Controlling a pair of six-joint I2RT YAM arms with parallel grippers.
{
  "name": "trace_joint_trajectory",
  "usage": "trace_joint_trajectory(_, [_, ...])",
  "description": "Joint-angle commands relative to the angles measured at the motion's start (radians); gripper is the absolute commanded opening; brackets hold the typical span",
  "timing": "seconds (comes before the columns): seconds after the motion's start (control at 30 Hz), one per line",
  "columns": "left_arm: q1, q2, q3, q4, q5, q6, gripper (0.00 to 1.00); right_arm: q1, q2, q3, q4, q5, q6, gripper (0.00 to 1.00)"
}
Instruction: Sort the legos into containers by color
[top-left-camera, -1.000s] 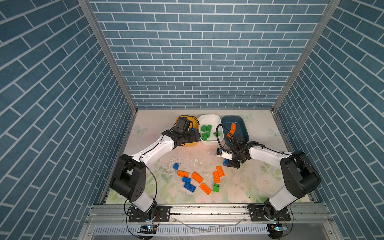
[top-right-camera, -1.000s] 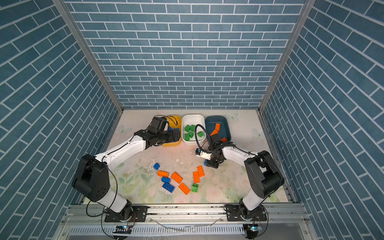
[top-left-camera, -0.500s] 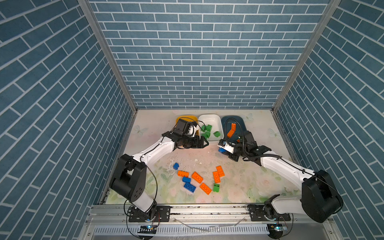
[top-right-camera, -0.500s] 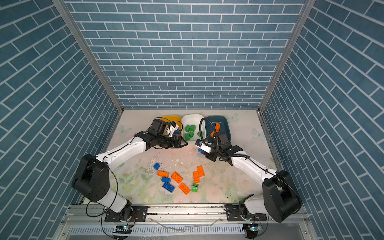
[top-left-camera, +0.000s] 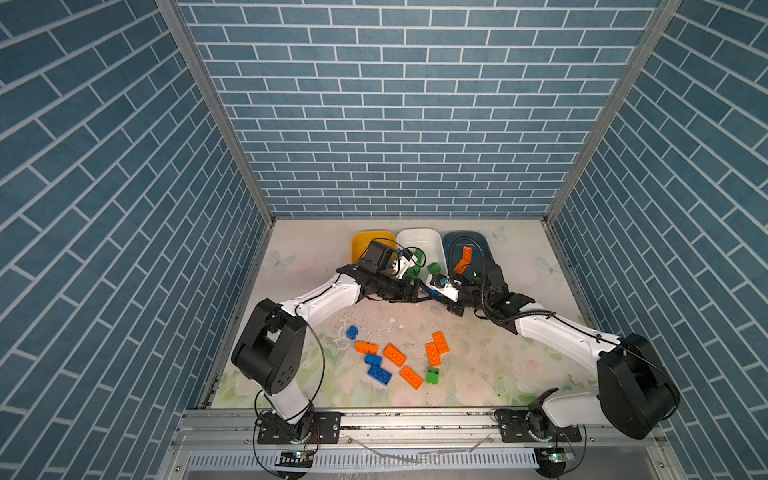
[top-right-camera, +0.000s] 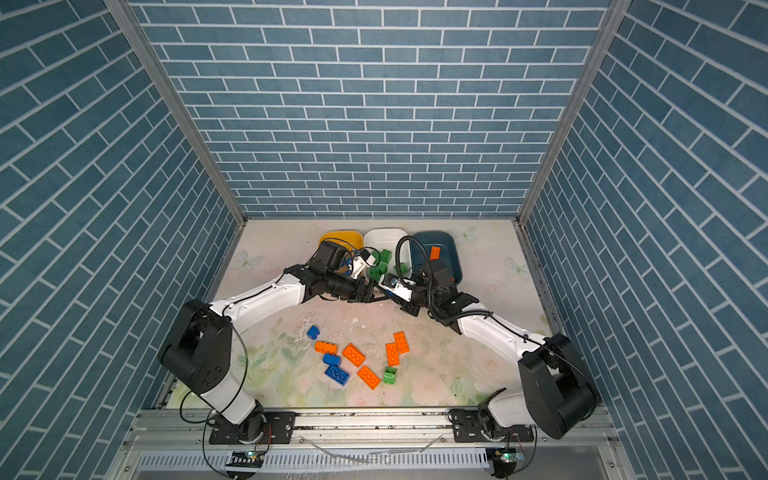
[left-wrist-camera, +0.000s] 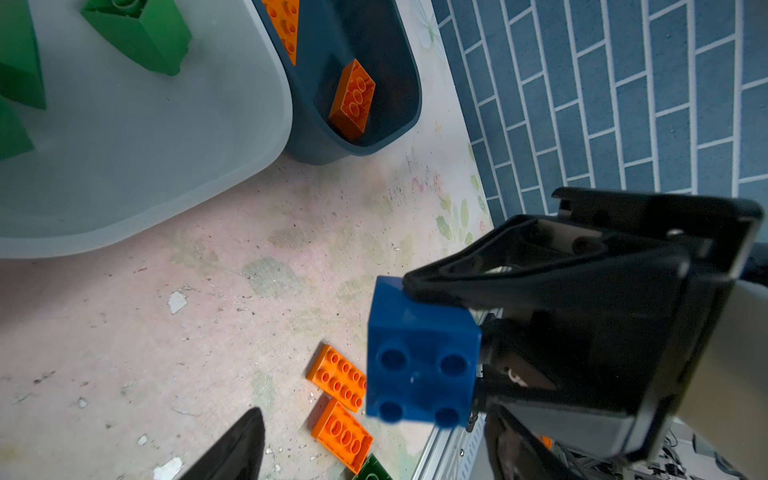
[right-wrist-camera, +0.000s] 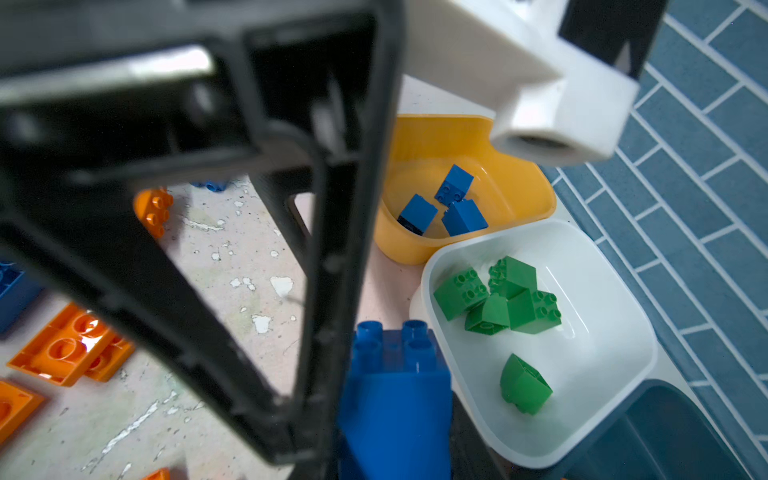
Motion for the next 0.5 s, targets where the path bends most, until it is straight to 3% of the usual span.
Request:
trace_joint_trajectory(0.0, [-0.008, 0.012, 0.026, 0.055, 0.020, -0.015, 0.78, 0.018, 0.029, 0.011, 0.113, -0.072, 0.047, 0.27])
trace_joint_trajectory(0.13, [-0.008, 0.009, 0.021, 0.061, 0.012, -0.017, 0.56, 0.026, 0.047, 0.015, 0.169, -0.089, 0.077, 0.27])
trace_joint_trajectory(0.3, [-0.007, 0.021, 0.022, 0.049, 0.044, -0.013, 0.49, 0.029, 0.057, -0.001, 0.256, -0.078, 0.112, 0.27])
trace_joint_trajectory(0.47, [-0.008, 0.025, 0.021, 0.052, 0.034, -0.011, 0.28, 0.029, 0.065, -0.002, 0.276, -0.078, 0.126, 0.28])
